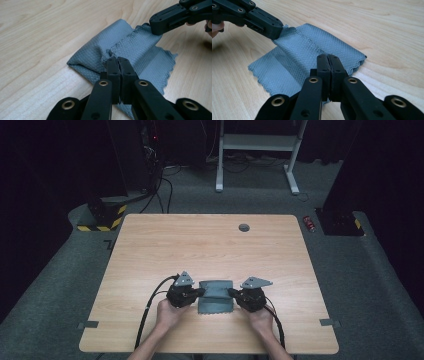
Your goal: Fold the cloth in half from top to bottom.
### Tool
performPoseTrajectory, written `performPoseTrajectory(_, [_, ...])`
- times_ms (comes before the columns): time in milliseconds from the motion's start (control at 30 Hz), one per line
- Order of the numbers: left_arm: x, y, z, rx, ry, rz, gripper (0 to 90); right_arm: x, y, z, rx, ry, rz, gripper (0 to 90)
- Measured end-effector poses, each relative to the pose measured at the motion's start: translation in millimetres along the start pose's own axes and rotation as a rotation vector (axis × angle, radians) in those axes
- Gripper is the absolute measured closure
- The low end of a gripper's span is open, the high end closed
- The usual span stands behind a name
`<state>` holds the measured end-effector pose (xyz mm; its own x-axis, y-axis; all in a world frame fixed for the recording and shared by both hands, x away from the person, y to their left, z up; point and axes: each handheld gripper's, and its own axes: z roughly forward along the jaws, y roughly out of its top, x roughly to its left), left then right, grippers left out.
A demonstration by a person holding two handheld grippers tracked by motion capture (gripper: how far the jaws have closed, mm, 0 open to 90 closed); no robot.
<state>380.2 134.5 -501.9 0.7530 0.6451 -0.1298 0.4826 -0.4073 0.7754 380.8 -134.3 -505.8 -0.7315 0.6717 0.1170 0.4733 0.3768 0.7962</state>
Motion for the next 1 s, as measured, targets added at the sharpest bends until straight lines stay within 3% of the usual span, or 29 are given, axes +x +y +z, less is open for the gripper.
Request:
performPoseTrajectory(367, [-4.5,-8.5,0.5,0.020,0.008,0.016,87.6,5.2,-10.0,4.0,0.028,0.000,-0.012,88.2])
performPoseTrajectory(567, [-6.5,-14.5,-0.9,0.015,0.003,-0.003,86.6,6.2,-13.7,4.9,0.042,0.013,-0.005,87.4])
performPoseTrajectory(733, [-9.2,-17.7,-5.9,0.010,-0.003,0.002,84.8,5.8,-14.7,1.3,0.037,0.031,0.018,80.6])
performPoseTrajectory(833, [-10.2,-18.2,-11.5,-0.010,-0.023,-0.014,79.6,6.9,-14.1,-3.9,0.025,0.032,0.016,77.9])
performPoseTrajectory(1000, [-5.6,-11.8,-28.1,-0.096,-0.030,-0.068,73.7,9.0,-10.1,-18.9,-0.031,0.036,0.029,76.9])
